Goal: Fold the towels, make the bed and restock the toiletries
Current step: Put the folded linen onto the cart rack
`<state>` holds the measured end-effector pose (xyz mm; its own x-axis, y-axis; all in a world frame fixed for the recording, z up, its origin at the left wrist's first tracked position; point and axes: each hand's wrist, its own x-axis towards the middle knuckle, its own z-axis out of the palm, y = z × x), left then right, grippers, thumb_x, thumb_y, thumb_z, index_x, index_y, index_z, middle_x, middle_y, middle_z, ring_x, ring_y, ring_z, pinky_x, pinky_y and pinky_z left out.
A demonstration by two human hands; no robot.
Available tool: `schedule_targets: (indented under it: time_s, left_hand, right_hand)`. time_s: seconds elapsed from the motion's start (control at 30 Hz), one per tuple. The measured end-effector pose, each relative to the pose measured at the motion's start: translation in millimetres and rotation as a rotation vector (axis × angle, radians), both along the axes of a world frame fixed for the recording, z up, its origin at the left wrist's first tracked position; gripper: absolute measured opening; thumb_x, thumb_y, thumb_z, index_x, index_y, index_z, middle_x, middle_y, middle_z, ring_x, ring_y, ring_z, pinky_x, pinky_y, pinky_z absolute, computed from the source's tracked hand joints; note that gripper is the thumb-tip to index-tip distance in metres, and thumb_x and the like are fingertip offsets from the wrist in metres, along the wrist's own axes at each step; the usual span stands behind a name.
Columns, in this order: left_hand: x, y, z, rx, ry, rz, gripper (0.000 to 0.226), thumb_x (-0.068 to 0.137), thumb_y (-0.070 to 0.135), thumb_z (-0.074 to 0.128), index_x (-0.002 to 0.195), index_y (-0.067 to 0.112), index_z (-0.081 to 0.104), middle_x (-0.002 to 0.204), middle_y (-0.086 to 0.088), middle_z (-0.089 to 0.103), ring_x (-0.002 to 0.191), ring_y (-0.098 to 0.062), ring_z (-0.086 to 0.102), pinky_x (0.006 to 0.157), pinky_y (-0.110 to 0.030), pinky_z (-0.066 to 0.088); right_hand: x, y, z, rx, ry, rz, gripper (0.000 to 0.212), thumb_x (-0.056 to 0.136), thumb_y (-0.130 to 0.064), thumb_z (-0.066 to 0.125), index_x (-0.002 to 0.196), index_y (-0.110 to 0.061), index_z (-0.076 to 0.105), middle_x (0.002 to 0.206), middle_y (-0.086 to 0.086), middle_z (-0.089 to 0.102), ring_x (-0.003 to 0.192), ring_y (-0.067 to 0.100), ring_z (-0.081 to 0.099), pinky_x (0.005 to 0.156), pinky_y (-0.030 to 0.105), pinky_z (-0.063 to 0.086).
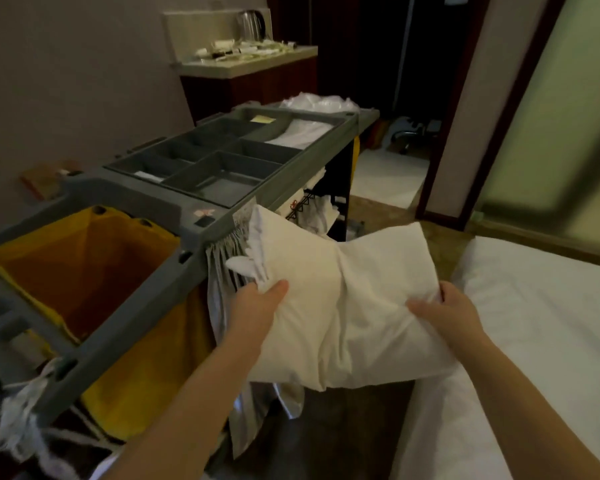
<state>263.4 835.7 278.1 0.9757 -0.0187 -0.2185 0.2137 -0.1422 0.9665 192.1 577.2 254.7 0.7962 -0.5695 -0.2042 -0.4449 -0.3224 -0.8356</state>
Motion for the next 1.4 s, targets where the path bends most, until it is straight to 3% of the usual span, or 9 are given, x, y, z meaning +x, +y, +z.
schedule_targets:
  time_s: [0.13, 0.3, 0.47, 0.57, 0.7, 0.9, 0.97, 1.13, 1.4]
  left_hand:
    - [52, -39, -29, -0.016, 0.066, -0.043, 0.022, 0.094, 0.024, 0.057, 0.114, 0.015, 0.057, 0.104, -0.001, 0.060, 0.091, -0.018, 0.056, 0.082, -0.031, 0.043]
    - [140, -112, -68, 0.063, 0.110, -0.069, 0.034, 0.094, 0.028, 0.056, 0.124, 0.014, 0.055, 0.108, -0.003, 0.060, 0.107, -0.028, 0.056, 0.097, -0.044, 0.044]
    - [204, -180, -99, -0.115, 0.302, 0.073, 0.021, 0.094, 0.025, 0.057, 0.114, 0.021, 0.055, 0.100, 0.004, 0.063, 0.101, -0.022, 0.058, 0.091, -0.037, 0.046]
    - [231, -198, -113, -0.164, 0.409, 0.188, 0.032, 0.091, 0.026, 0.062, 0.119, 0.012, 0.059, 0.110, -0.005, 0.066, 0.104, -0.027, 0.061, 0.094, -0.042, 0.049]
    - [275, -211, -139, -0.297, 0.519, 0.301, 0.030, 0.092, 0.024, 0.060, 0.120, 0.012, 0.059, 0.106, -0.009, 0.069, 0.097, -0.028, 0.065, 0.084, -0.039, 0.053]
    - [350, -240, -190, -0.382, 0.702, 0.486, 0.046, 0.086, 0.041, 0.065, 0.120, 0.010, 0.055, 0.120, -0.015, 0.061, 0.105, -0.029, 0.059, 0.091, -0.038, 0.046]
    - [375, -249, -212, -0.396, 0.732, 0.525, 0.063, 0.075, 0.049, 0.071, 0.120, 0.008, 0.058, 0.117, -0.015, 0.064, 0.102, -0.033, 0.062, 0.094, -0.044, 0.049]
    - [392, -272, -232, -0.340, 0.738, 0.665, 0.054, 0.082, 0.045, 0.069, 0.122, 0.010, 0.058, 0.113, -0.017, 0.064, 0.100, -0.036, 0.063, 0.092, -0.052, 0.050]
    - [383, -306, -269, -0.378, 0.525, 0.837, 0.058, 0.081, 0.043, 0.071, 0.127, 0.015, 0.051, 0.114, -0.012, 0.064, 0.101, -0.035, 0.062, 0.090, -0.053, 0.050]
  right_hand:
    - [51, -30, -21, -0.047, 0.037, -0.012, 0.055, 0.088, -0.025, 0.066, 0.136, -0.012, 0.043, 0.131, 0.011, 0.053, 0.116, 0.033, 0.050, 0.094, 0.042, 0.040]
    - [152, -101, -49, -0.095, 0.089, 0.084, 0.053, 0.094, -0.025, 0.057, 0.142, -0.015, 0.035, 0.137, 0.009, 0.048, 0.122, 0.032, 0.046, 0.092, 0.038, 0.036]
    - [263, -175, -58, -0.137, 0.154, 0.180, 0.052, 0.094, -0.023, 0.056, 0.141, -0.016, 0.036, 0.135, 0.009, 0.049, 0.120, 0.031, 0.047, 0.087, 0.035, 0.035]
    - [323, -195, -57, -0.167, 0.212, 0.255, 0.050, 0.093, -0.023, 0.057, 0.139, -0.017, 0.039, 0.133, 0.008, 0.051, 0.114, 0.029, 0.050, 0.089, 0.039, 0.039]
    - [398, -201, -74, -0.175, 0.261, 0.391, 0.045, 0.093, -0.021, 0.057, 0.135, -0.017, 0.043, 0.125, 0.006, 0.055, 0.093, 0.018, 0.048, 0.077, 0.035, 0.039]
    - [489, -213, -110, -0.178, 0.237, 0.468, 0.040, 0.091, -0.019, 0.058, 0.130, -0.018, 0.048, 0.115, 0.003, 0.057, 0.093, 0.020, 0.053, 0.077, 0.037, 0.044]
    - [516, -220, -119, -0.193, 0.239, 0.492, 0.040, 0.090, -0.021, 0.059, 0.130, -0.019, 0.050, 0.116, 0.004, 0.058, 0.093, 0.021, 0.054, 0.077, 0.037, 0.044]
    - [553, -242, -140, -0.205, 0.228, 0.605, 0.036, 0.089, -0.024, 0.061, 0.125, -0.019, 0.054, 0.112, 0.005, 0.061, 0.091, 0.022, 0.054, 0.076, 0.036, 0.042]
    - [591, -279, -188, -0.051, 0.161, 0.757, 0.040, 0.092, -0.022, 0.060, 0.128, -0.009, 0.048, 0.106, 0.009, 0.056, 0.081, 0.025, 0.054, 0.072, 0.039, 0.043]
